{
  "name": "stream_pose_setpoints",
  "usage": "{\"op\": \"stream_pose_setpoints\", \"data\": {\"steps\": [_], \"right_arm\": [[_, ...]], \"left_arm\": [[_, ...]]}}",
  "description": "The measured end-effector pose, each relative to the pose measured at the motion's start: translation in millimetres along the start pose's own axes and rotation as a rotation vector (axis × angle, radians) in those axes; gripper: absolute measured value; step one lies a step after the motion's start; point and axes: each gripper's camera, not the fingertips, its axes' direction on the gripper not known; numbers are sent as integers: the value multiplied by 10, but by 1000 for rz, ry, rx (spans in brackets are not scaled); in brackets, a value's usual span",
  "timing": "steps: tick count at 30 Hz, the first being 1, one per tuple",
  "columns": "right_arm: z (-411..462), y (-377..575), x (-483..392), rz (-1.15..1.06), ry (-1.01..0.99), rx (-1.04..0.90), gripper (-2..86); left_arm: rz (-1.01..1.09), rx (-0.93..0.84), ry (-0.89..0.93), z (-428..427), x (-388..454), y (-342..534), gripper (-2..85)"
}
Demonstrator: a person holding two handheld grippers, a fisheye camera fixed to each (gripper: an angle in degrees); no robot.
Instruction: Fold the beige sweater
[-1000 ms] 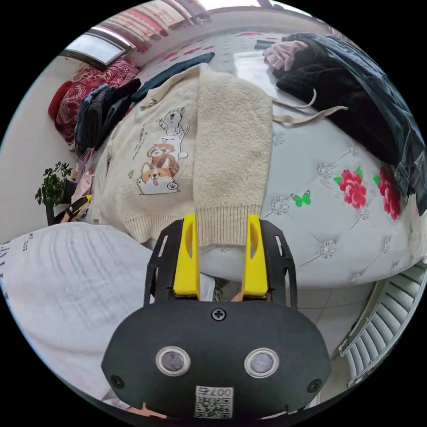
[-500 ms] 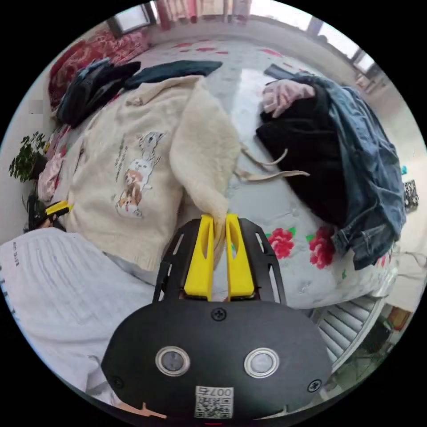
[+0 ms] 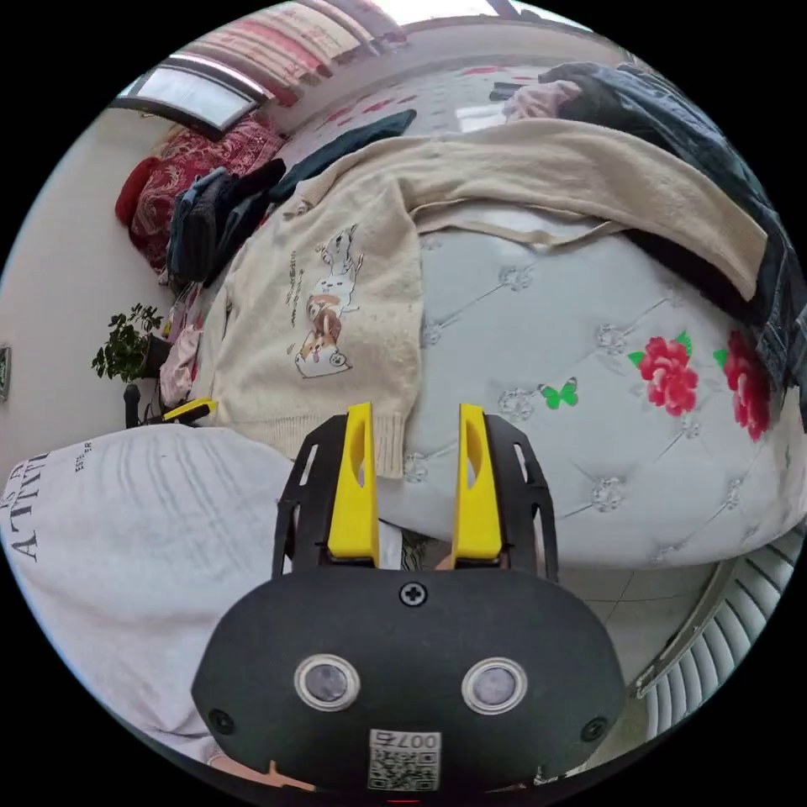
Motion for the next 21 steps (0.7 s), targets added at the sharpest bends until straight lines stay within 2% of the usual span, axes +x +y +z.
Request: {"op": "stream_pose_setpoints", "data": {"steps": [2, 4, 5, 6, 9, 11, 14, 17, 21], "right_arm": [[234, -29, -189, -64, 12, -85, 102], [342, -55, -359, -115, 137, -134, 78], [363, -49, -449, -174, 263, -174, 59], [370, -39, -498, -246, 289, -234, 41], [280, 178, -462, -325, 284, -362, 25], [191, 394, -349, -303, 235, -374, 24], [-85, 609, -58, -147, 94, -292, 37], [-520, 639, 132, -54, 89, -97, 59], [-820, 168, 107, -89, 30, 87, 80]], "left_arm": [[56, -2, -54, -4, 87, -10, 94], [119, -22, -56, -24, 152, -43, 58], [125, -29, -51, -32, 158, -48, 46], [140, -40, -60, -52, 166, -48, 30], [216, -63, -72, -105, 178, 29, 10], [228, -58, -46, -144, 136, 125, 9], [160, -3, 26, -304, -68, 306, 24], [53, 86, 91, -566, -432, 463, 61], [-105, 160, -36, -822, -1050, 484, 92]]}}
